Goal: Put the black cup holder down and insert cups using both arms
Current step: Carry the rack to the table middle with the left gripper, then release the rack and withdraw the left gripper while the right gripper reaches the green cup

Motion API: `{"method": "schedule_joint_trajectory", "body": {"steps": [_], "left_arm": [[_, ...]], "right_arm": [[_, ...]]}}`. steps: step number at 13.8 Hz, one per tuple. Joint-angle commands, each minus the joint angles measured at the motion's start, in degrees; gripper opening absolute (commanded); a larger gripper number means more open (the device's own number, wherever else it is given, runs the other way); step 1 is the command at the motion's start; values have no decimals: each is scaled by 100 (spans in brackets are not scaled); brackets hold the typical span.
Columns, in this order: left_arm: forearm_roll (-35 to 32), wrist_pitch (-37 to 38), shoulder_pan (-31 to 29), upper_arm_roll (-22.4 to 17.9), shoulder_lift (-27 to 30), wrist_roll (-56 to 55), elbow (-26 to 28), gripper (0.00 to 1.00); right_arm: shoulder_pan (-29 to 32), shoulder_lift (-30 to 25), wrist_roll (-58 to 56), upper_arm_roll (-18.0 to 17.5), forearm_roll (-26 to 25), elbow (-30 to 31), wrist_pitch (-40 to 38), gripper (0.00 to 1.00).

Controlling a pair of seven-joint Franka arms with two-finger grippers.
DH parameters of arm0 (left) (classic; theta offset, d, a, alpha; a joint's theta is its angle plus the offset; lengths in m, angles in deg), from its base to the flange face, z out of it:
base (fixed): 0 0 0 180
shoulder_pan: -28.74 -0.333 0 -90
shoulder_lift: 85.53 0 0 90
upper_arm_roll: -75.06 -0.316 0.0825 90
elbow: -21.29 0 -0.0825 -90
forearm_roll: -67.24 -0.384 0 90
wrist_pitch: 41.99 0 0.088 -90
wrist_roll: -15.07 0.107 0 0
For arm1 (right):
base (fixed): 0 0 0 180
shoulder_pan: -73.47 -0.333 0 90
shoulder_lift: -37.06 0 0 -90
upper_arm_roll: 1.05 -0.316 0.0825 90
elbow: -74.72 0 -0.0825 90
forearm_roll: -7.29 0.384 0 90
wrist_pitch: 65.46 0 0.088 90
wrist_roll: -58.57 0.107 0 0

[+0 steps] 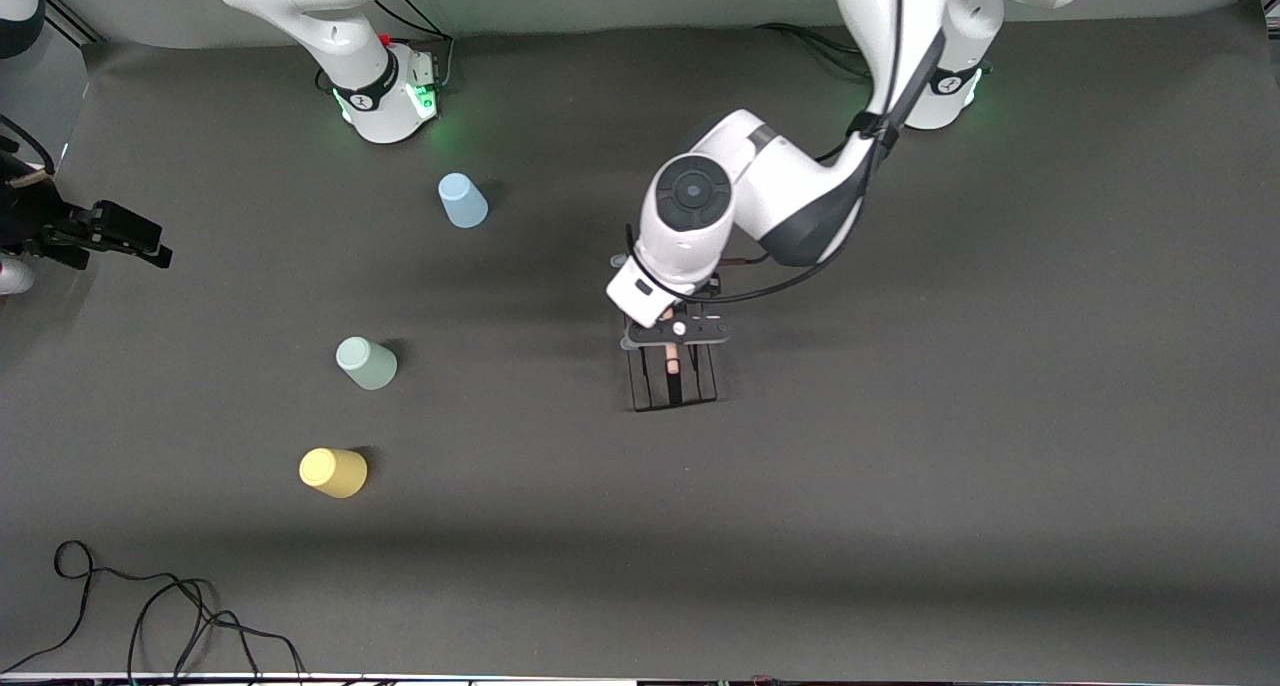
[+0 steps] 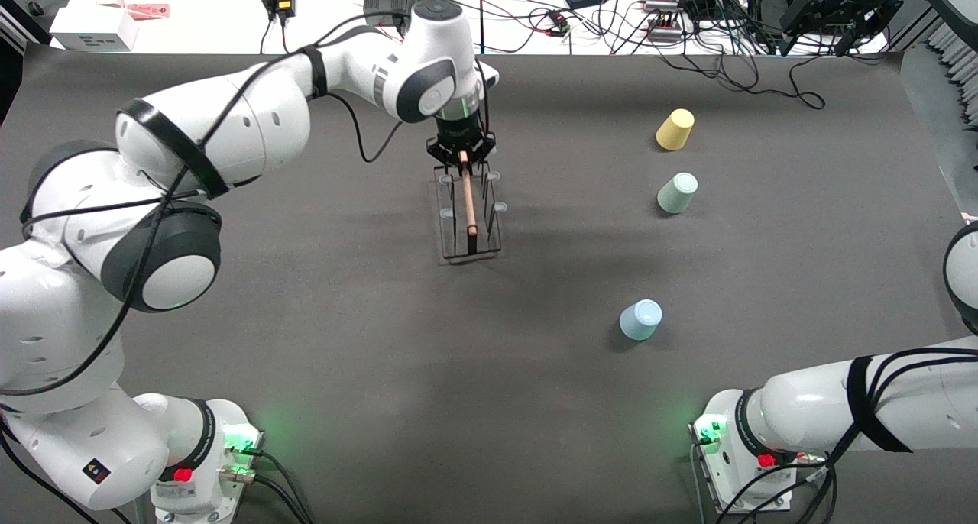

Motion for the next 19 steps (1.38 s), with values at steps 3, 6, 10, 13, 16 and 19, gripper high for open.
{"method": "schedule_joint_trajectory", "body": {"steps": [3, 6, 10, 13, 16, 19], "left_arm": [[-84, -44, 119, -104, -159, -597, -205, 0], [-111, -193, 84, -112, -247, -325, -232, 88], [-137, -1, -100, -148, -168, -157, -574, 98], [-128, 788, -442, -148, 77, 464, -776, 98], [-102, 1860, -1083, -139, 595, 1273, -917, 98], [-128, 2756, -1873, -148, 1210, 2186, -917, 99]], "right_arm": [[-52, -25, 132, 41, 85, 27, -32, 100], [-52, 1, 132, 41, 85, 35, -15, 100], [-314, 71, 886, -29, 103, 97, 151, 100], [-676, 45, 1187, -38, 112, 412, 555, 100], [-738, -121, 1100, -29, 103, 1157, 1178, 100], [-729, -420, 985, 24, 103, 2185, 1977, 100]]}}
